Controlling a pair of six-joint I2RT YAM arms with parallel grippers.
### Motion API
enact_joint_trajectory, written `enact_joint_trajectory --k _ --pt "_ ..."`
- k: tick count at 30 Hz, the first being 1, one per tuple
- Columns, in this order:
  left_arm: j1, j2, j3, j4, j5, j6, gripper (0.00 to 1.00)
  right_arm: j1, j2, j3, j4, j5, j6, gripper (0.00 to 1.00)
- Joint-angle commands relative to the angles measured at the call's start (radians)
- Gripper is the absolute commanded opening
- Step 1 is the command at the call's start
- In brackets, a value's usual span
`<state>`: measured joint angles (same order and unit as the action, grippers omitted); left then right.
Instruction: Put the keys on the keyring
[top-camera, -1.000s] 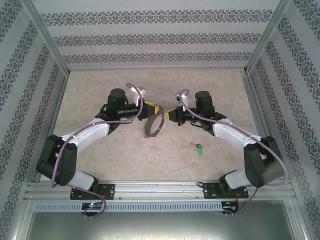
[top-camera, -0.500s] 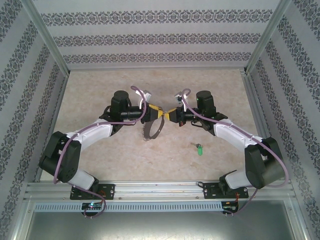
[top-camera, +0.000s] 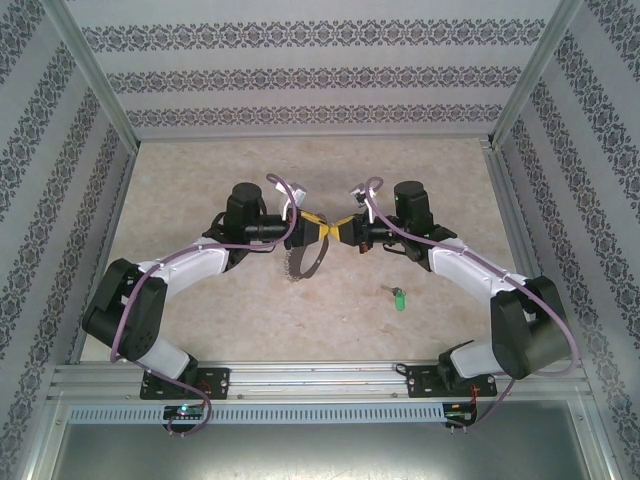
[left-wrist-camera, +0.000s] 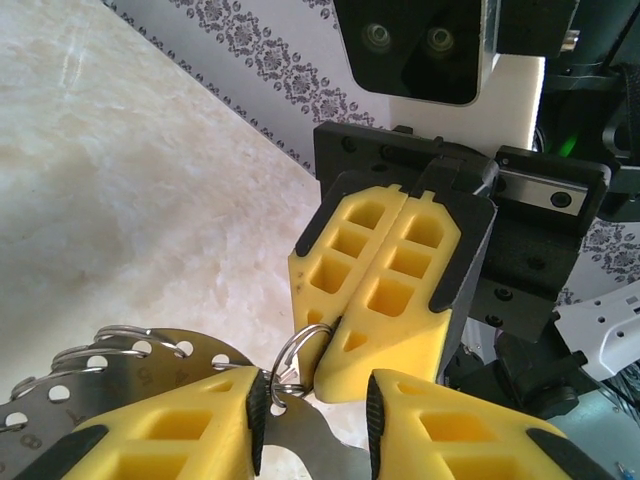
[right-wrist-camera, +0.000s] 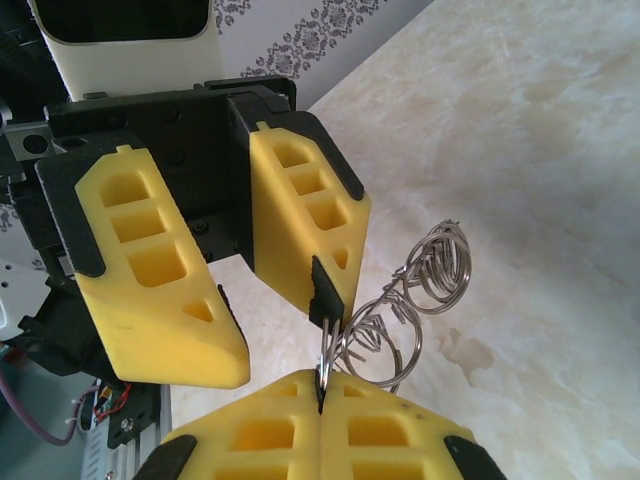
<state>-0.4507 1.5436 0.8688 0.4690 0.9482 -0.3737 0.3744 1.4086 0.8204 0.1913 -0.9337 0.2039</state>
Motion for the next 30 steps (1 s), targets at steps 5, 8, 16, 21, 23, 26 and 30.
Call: enact_joint_trajectory --k 5,8,16,21,23,26,30 --pt "-0.015 -0.046 0.015 0.069 -0.042 0.039 0.39 -0.011 -0.023 0.0 0.021 -0.057 -0.018 0.0" --pt "-0.014 -0.057 0.022 0.036 -0.052 0.069 0.4 -0.011 -0.023 0.002 0.013 -0.062 -0.022 0.0" --pt "-0.016 -0.045 0.06 -0.063 -0.022 0.149 0.41 -0.011 -0.016 0.014 -0.009 -0.109 -0.034 0.0" --pt "-0.015 -0.031 0.091 -0.139 0.024 0.204 0.41 -0.011 -0.01 0.028 -0.03 -0.137 -0.043 0.0" --pt "-0.015 -0.03 0.098 -0.162 0.045 0.225 0.41 -0.011 -0.004 0.037 -0.039 -0.144 -0.047 0.0" --pt "-0.014 -0.021 0.118 -0.224 0.063 0.264 0.41 -0.011 0.006 0.046 -0.043 -0.155 -0.048 0.0" --pt "-0.015 -0.007 0.135 -0.279 0.079 0.3 0.41 -0.012 0.014 0.057 -0.048 -0.159 -0.053 0.0"
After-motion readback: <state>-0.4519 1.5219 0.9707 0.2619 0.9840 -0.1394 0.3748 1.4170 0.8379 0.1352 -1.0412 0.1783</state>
